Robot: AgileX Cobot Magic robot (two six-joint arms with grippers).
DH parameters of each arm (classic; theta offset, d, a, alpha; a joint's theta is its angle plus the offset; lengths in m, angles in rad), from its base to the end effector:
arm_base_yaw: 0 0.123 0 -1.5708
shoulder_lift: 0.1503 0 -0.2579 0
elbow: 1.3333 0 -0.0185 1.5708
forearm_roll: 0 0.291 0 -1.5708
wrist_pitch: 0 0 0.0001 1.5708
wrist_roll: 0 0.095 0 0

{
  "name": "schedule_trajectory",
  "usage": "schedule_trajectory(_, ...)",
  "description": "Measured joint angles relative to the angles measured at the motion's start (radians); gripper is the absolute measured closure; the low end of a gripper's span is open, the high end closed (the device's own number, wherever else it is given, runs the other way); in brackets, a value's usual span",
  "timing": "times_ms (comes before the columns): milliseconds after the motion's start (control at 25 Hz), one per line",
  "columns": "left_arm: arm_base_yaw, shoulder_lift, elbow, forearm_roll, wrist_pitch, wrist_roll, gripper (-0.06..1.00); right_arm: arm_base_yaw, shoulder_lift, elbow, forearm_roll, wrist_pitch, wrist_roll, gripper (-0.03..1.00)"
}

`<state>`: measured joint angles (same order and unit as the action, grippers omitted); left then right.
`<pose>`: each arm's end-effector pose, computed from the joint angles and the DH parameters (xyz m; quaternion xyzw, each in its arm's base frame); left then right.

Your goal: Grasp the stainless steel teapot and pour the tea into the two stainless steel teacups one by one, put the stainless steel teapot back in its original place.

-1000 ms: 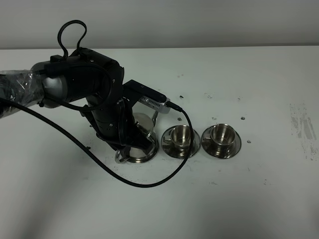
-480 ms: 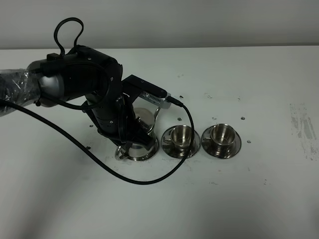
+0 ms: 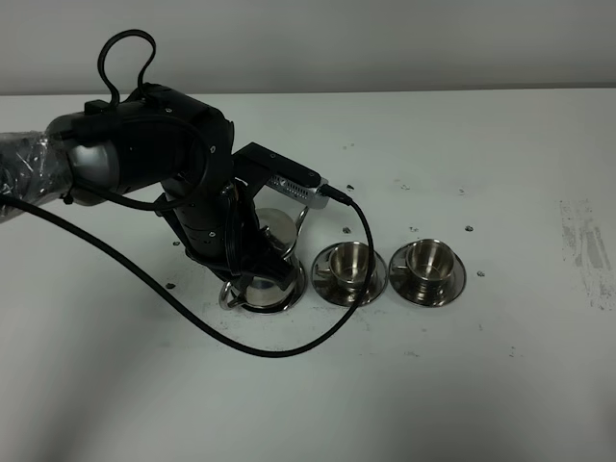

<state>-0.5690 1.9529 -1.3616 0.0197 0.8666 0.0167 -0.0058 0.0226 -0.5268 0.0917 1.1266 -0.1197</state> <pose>0.3491 -0.2216 0.1277 0.2926 0.9510 -0.0194 0.0983 0.0587 0.0075 0.2967 -0.0528 0.8664 0.0146 0.4963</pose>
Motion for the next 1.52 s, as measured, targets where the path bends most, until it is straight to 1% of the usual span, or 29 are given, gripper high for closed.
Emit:
schedule_trajectory(600, 0.007, -0.023, -0.001, 0.004, -0.003, 0.002, 0.74, 0.0, 0.0, 0.0, -0.001, -0.001, 0.0, 0.41)
schedule_trajectory(720, 0.007, -0.035, -0.001, 0.005, -0.003, 0.035, 0.74, 0.0, 0.0, 0.0, -0.001, -0.001, 0.0, 0.41)
schedule_trajectory(840, 0.009, -0.06, -0.001, 0.005, -0.002, 0.112, 0.74, 0.0, 0.0, 0.0, -0.001, -0.001, 0.0, 0.41)
schedule_trajectory(1040, 0.022, -0.118, -0.001, 0.007, 0.002, 0.287, 0.74, 0.0, 0.0, 0.0, -0.001, -0.001, 0.0, 0.41)
schedule_trajectory(1200, 0.044, -0.132, -0.001, 0.008, 0.009, 0.448, 0.74, 0.0, 0.0, 0.0, -0.001, -0.001, 0.0, 0.41)
schedule_trajectory(1400, 0.103, -0.132, -0.012, 0.007, -0.029, 0.63, 0.74, 0.0, 0.0, 0.0, -0.001, -0.001, 0.0, 0.41)
schedule_trajectory(1520, 0.137, -0.132, -0.054, 0.008, -0.026, 0.7, 0.74, 0.0, 0.0, 0.0, -0.001, -0.001, 0.0, 0.41)
